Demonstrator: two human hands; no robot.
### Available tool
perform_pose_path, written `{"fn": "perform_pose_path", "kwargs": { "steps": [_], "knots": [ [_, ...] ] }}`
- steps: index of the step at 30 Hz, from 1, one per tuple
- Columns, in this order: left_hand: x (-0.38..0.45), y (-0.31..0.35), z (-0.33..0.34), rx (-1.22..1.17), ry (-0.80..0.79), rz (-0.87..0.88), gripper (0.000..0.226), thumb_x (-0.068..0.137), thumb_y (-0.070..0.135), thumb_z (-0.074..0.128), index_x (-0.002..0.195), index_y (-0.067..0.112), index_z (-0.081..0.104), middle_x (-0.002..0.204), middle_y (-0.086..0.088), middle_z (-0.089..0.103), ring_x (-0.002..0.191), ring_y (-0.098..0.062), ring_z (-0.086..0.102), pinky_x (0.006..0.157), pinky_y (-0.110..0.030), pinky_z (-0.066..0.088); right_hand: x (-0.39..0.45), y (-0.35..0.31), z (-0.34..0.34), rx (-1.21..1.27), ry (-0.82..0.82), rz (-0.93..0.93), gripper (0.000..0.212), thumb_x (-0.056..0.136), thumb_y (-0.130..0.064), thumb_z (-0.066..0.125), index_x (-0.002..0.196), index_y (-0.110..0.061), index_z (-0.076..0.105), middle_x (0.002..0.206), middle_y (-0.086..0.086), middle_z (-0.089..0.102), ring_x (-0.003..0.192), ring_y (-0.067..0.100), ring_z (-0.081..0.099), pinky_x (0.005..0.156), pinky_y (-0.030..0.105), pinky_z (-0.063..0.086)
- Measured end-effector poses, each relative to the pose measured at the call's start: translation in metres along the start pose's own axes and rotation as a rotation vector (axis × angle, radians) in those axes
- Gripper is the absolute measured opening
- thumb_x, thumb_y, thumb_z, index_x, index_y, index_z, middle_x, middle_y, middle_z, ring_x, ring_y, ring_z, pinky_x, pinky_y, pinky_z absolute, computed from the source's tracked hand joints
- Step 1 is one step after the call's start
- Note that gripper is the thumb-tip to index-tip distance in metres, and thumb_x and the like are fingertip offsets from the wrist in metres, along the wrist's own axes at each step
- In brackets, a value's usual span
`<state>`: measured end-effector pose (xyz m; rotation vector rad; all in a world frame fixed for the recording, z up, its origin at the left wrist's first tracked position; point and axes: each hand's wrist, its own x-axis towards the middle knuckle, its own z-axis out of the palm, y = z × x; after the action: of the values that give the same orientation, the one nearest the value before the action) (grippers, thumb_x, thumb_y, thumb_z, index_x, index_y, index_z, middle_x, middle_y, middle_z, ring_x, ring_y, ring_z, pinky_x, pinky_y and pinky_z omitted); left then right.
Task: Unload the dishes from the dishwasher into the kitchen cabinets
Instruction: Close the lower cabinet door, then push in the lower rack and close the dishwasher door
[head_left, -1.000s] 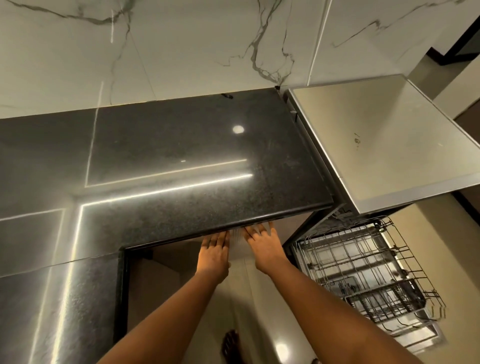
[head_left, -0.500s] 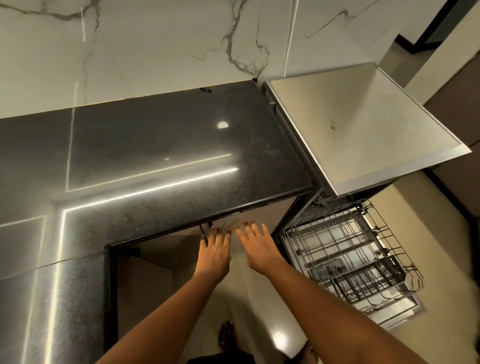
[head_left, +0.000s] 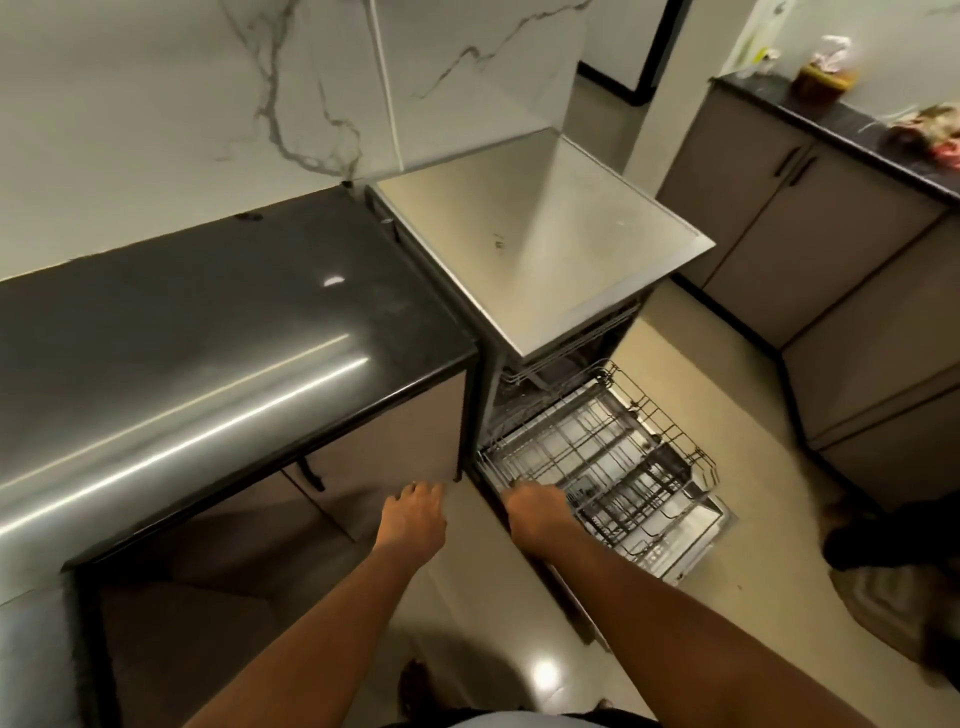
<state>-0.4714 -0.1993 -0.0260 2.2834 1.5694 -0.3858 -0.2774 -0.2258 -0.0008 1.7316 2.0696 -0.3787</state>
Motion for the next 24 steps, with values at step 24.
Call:
{"fn": "perform_pose_path", "kwargs": {
  "steps": [24],
  "knots": [
    [0.0, 0.394, 0.013, -0.143, -0.143, 0.024, 0.035, 0.096, 0.04, 0.05, 0.122, 0.018, 0.061, 0.124, -0.005, 0.062, 0.114, -0.024, 0.06, 0.094, -0.036, 0.047, -0.233, 0.336, 0.117, 0.424, 0.041, 0.352, 0.036, 0.093, -0.025, 0.051, 0.127, -0.02, 0.058, 0.131, 0.004, 0.059, 0.124, 0.024, 0.055, 0.097, 0.034, 0.047]
  ]
}}
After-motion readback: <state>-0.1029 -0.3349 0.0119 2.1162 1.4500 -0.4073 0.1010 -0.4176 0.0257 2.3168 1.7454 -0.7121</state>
